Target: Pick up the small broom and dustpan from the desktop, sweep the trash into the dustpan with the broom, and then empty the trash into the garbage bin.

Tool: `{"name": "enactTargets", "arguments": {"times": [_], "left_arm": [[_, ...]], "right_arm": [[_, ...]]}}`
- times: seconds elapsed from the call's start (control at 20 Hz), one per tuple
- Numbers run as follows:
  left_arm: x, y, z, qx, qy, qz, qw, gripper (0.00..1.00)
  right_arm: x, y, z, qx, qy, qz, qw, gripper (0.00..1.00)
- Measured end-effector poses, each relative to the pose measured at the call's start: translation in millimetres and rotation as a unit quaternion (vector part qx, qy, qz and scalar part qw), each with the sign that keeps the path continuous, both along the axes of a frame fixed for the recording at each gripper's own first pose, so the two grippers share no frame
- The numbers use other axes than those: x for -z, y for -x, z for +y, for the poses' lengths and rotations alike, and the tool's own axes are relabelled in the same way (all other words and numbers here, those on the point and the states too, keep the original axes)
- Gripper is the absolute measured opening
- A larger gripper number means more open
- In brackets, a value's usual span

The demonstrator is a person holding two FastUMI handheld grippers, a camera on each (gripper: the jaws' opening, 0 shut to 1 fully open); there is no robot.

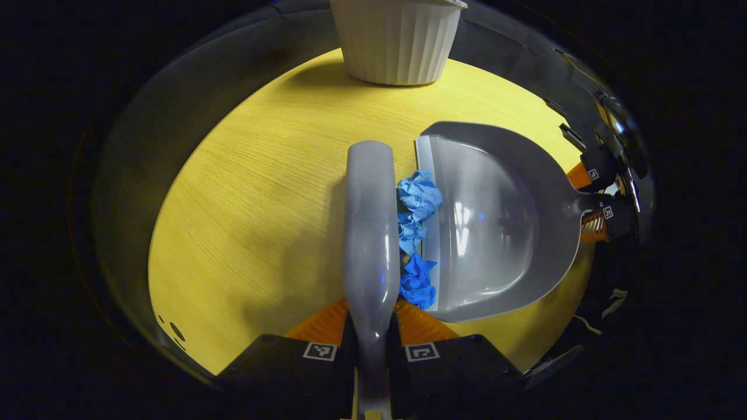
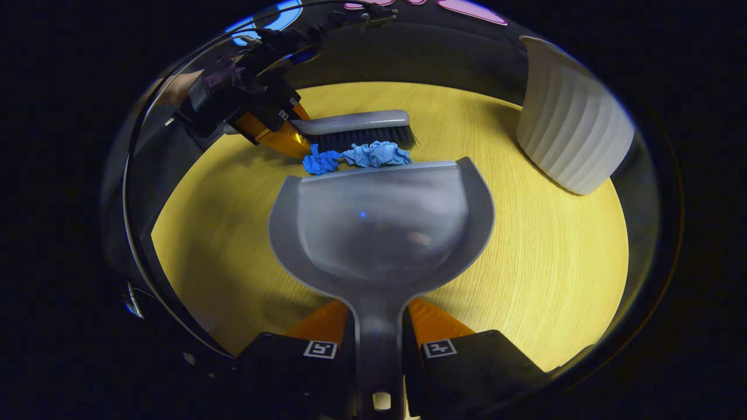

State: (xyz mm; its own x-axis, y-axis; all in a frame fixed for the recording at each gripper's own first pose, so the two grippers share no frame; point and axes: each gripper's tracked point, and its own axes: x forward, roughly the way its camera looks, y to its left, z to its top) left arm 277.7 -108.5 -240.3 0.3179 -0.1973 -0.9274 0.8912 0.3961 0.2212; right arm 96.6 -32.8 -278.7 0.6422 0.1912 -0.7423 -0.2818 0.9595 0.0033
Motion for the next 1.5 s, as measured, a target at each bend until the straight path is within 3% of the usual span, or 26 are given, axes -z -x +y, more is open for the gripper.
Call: {"name": "enactTargets", "arguments": {"times": [0.15,0.25,0.35,0.4,0.45,0.5,0.6,0.65,0.7,0.9,1.05,1.1,1.3,1.5], "left_arm": [[-6,6,1,0.001,-0.001,0.017,1.0,0.31],[-8,16,-3,0.003,0.004,0.034,0.999,0.24],[-6,46,-15,0.002,0.012,0.077,0.997,0.28],[-5,54,-20,0.001,0.01,0.079,0.997,0.26],[-3,56,-25,-0.005,0.015,0.067,0.998,0.31],[-4,59,-29,-0.017,0.025,0.062,0.998,0.25],[-11,66,-30,-0.046,0.048,0.055,0.996,0.28],[-15,67,-26,-0.061,0.06,0.044,0.995,0.25],[-21,68,-24,-0.076,0.075,0.032,0.994,0.31],[-48,74,-4,-0.147,0.163,-0.033,0.975,0.25],[-52,84,35,-0.184,0.198,-0.065,0.961,0.31],[-49,86,54,-0.193,0.206,-0.07,0.957,0.28],[-12,97,124,-0.244,0.235,-0.076,0.938,0.28],[64,109,178,-0.296,0.248,-0.053,0.921,0.28]], "right_arm": [[0,-2,-1,-0.012,0.003,-0.004,1.0,0.31],[-1,-4,-1,-0.015,0.003,-0.004,1.0,0.3],[-5,-6,-2,-0.019,0.001,-0.006,1.0,0.31],[-6,-5,-3,-0.018,-0.002,-0.003,1.0,0.46],[-6,-7,-1,-0.016,-0.005,-0.003,1.0,0.46],[-5,-6,-2,-0.015,-0.005,-0.003,1.0,0.38],[-6,-5,-3,-0.014,-0.002,-0.006,1.0,0.39],[-7,-6,0,-0.014,-0.003,-0.008,1.0,0.39],[-5,-6,-1,-0.014,-0.006,-0.011,1.0,0.39],[-6,-6,-4,-0.013,-0.002,-0.02,1.0,0.38],[-9,-7,-2,0.001,-0.002,-0.025,1.0,0.38],[-11,-7,-3,0.006,0.002,-0.026,1.0,0.39],[-29,-5,-4,0.0,0.046,-0.051,0.998,0.38],[-24,-10,-2,0.005,0.022,-0.059,0.998,0.38]]}}
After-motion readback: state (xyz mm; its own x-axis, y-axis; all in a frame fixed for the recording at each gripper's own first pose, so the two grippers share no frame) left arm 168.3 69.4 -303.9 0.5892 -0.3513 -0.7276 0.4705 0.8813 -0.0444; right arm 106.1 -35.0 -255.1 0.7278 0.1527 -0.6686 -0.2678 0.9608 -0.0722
